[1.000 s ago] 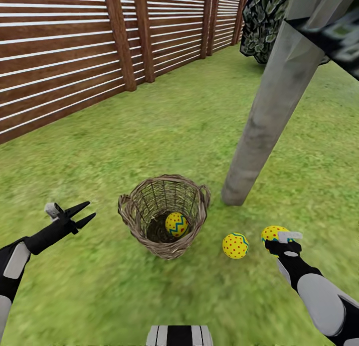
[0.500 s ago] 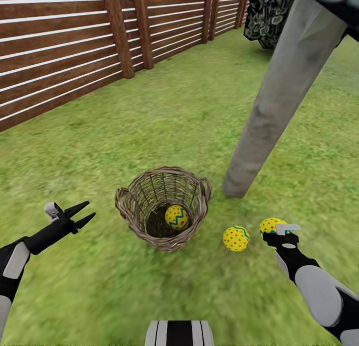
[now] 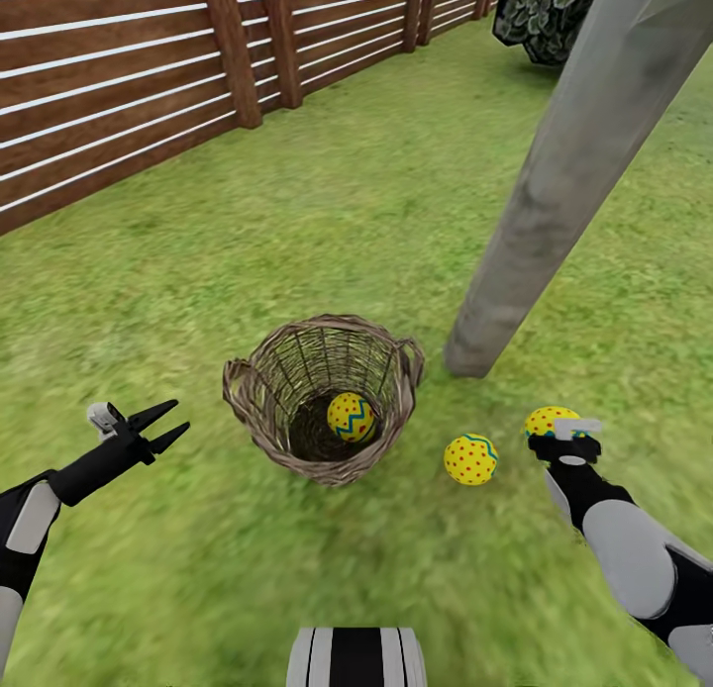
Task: Take the three Easter eggs out of the wicker basket on the lawn in the garden, then place them on the lawn next to a single tree (choose any tree) so that all three eggs are next to the same tree and none are left in the basket.
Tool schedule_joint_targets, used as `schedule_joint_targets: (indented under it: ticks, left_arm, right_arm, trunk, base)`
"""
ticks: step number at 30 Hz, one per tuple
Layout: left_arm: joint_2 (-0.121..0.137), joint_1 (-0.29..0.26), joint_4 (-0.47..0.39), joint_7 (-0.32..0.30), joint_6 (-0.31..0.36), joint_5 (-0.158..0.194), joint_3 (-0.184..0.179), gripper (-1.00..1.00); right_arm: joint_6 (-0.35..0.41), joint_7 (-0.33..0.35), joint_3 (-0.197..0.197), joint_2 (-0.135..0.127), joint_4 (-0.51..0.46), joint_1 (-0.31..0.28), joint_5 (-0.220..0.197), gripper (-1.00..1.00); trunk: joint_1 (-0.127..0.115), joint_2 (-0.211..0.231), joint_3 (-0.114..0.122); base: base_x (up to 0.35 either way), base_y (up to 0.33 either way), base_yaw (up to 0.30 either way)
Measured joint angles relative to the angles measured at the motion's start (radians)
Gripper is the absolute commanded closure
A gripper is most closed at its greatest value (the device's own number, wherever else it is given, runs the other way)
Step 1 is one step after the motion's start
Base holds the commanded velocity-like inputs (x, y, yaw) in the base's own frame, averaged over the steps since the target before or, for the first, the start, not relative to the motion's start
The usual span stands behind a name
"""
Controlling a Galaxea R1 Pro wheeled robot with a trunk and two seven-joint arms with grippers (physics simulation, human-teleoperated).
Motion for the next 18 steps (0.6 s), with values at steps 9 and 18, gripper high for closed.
schedule_joint_targets:
  ticks: [9, 18]
  left_arm:
    - [0.001, 0.0, 0.0, 0.0, 0.0, 0.0, 0.0, -1.0]
    - [0.001, 0.0, 0.002, 0.001, 0.0, 0.001, 0.0, -1.0]
  right_arm:
    - [0.083, -0.045, 0.015, 0.006, 0.086, -0.046, 0.038, 1.0]
    - [-0.006, -0.04, 0.042, 0.018, 0.094, -0.046, 0.069, 1.0]
  trunk:
    - [0.004, -0.002, -0.035]
    - [0.008, -0.004, -0.07]
  base:
    - [0.0, 0.0, 0.0]
    - [0.0, 0.0, 0.0]
